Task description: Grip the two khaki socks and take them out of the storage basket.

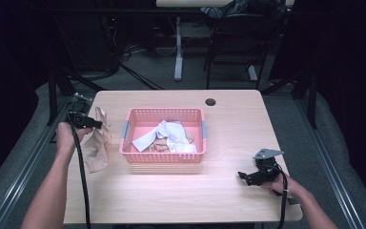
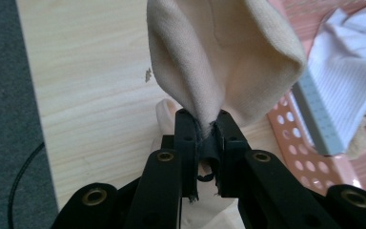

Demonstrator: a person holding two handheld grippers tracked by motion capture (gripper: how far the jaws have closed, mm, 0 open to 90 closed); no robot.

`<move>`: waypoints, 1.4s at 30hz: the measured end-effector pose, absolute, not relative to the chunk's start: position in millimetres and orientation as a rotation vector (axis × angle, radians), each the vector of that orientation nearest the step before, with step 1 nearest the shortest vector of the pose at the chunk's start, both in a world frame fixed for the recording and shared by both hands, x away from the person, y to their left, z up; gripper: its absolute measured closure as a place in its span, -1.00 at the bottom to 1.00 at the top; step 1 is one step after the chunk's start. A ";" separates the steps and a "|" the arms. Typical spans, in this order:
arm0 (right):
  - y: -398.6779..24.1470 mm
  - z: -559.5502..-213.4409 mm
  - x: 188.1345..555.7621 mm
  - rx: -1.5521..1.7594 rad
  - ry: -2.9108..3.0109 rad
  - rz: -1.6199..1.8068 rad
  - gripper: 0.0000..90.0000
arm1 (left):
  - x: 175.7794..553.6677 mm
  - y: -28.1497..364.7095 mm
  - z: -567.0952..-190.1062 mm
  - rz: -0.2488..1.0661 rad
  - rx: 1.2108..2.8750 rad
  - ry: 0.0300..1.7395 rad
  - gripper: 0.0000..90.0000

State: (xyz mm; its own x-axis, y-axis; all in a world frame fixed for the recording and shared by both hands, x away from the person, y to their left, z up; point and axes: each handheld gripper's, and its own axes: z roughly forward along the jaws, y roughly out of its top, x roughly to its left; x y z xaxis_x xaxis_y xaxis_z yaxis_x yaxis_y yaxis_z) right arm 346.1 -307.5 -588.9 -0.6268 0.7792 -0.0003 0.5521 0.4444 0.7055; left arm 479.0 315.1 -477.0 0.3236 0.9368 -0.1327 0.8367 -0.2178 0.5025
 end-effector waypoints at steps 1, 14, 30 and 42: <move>-307.7 -588.5 345.9 1.136 2.378 0.973 -1.00 | 480.8 313.1 -483.6 0.265 2.107 1.568 0.82; -307.4 -588.8 345.3 1.139 2.373 0.978 -1.00 | 490.4 313.6 -507.8 0.312 2.037 1.661 -0.31; -306.5 -589.5 344.5 1.153 2.356 0.985 -1.00 | 423.8 334.0 -441.3 0.475 1.983 1.579 -0.82; -306.5 -589.4 344.3 1.152 2.358 0.983 -1.00 | 346.5 314.0 -476.0 0.457 2.061 1.508 -0.96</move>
